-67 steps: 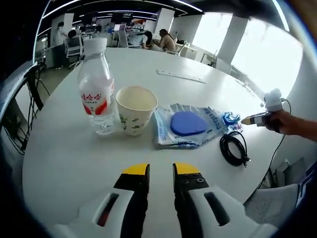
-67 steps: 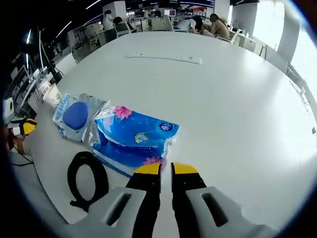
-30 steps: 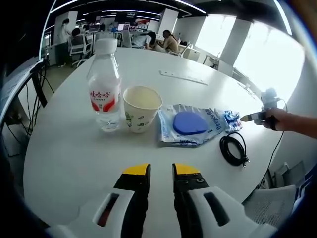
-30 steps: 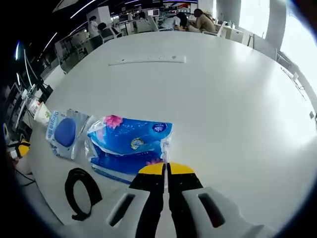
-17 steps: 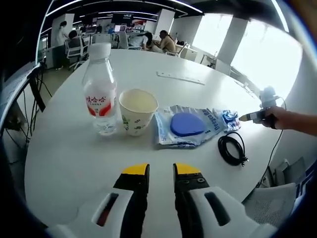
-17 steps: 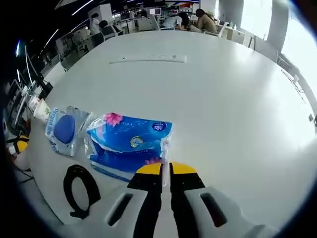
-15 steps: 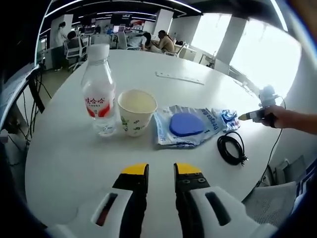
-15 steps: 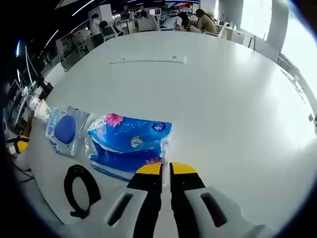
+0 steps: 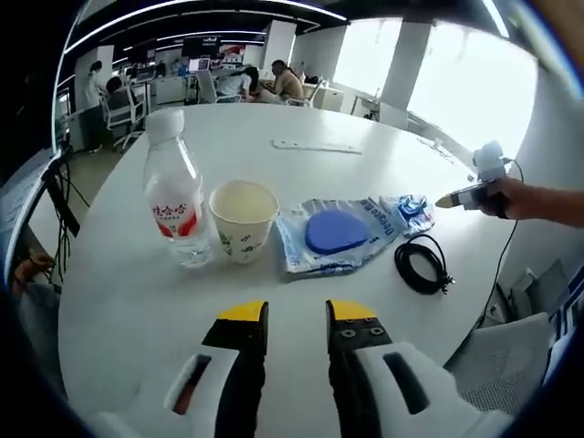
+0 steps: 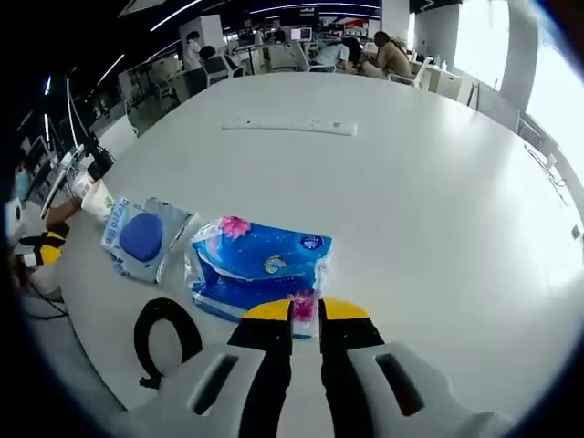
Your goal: Arrange the tabletop items into an orderly group along one side of the table until the central work area is clear of visible clutter.
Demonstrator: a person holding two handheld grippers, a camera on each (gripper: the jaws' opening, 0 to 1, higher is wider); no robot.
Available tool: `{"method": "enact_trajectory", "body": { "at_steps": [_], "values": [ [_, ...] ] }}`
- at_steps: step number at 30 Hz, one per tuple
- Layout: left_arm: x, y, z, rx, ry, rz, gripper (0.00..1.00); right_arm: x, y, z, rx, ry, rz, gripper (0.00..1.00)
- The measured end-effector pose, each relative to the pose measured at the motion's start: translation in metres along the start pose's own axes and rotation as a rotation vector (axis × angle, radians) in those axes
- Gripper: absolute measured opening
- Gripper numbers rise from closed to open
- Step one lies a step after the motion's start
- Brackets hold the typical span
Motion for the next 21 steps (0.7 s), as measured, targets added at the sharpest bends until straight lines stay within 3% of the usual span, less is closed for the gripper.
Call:
{"method": "enact_trajectory", "body": {
  "at_steps": [5, 21],
  "values": [
    [0.001, 0.006, 0.003, 0.001, -0.031, 0.017, 0.24, -0.014, 0.011, 0.001, 0.042, 0.027, -0.049, 0.16],
    [-0.001, 0.015, 0.013, 0.009, -0.075, 0.047, 0.26, -0.063, 0.049, 0.031, 0.103, 0.122, -0.145, 0.27]
  ]
}}
Point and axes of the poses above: the point that each gripper's makers call its tool centre point, and the gripper's own axes: y roughly backward along the fingers, x roughly to its right, z roughly out of its underside, the point moved 2 cm from there along y, roughly backward along the fingers, and after that the axes turned 3 degrees about -x, right-handed, at the moved point
